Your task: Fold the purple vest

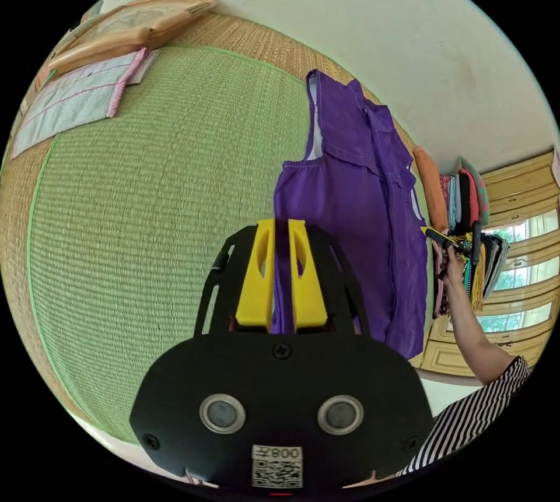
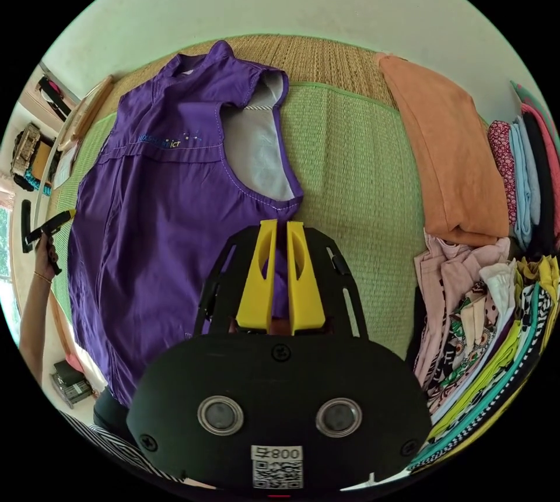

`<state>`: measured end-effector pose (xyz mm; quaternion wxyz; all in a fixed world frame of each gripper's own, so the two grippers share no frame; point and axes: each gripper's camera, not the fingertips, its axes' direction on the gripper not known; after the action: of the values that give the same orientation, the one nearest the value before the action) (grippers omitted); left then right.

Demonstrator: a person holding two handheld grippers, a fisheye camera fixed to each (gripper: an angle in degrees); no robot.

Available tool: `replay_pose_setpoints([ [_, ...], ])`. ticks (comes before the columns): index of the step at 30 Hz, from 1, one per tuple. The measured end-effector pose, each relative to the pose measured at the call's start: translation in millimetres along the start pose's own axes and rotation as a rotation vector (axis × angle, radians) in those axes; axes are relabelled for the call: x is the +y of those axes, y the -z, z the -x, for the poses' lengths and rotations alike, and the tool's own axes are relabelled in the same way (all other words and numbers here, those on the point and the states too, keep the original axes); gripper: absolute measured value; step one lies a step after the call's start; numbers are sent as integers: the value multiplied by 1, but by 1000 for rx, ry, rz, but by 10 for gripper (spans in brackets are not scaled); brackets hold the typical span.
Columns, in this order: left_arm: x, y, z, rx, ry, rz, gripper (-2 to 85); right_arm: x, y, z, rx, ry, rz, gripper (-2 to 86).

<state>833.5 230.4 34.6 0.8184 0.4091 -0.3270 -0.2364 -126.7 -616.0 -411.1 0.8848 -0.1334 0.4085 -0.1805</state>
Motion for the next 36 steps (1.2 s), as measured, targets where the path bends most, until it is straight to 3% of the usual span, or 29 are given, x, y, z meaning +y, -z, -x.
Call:
replay_pose_setpoints([
  [5, -6, 10, 1, -77, -77, -24, 12, 2, 4, -46, -139, -81, -33, 16],
  [12, -6, -10, 32, -68, -13, -5, 32, 4, -16, -93, -275, -162, 2, 40],
  [19, 47, -9, 78, 205, 59, -17, 89, 66, 11, -97, -283, -104, -46, 87],
  [24, 90, -20, 91, 215, 51, 30, 75, 134, -5, -76, -251, -85, 41, 79],
  [29, 97, -30, 101, 161, 45, 69, 25, 136, -7, -82, -224, -117, 54, 32],
  [36, 112, -39, 121, 196, 74, 42, 49, 144, -6, -105, -279, -169, 43, 38],
])
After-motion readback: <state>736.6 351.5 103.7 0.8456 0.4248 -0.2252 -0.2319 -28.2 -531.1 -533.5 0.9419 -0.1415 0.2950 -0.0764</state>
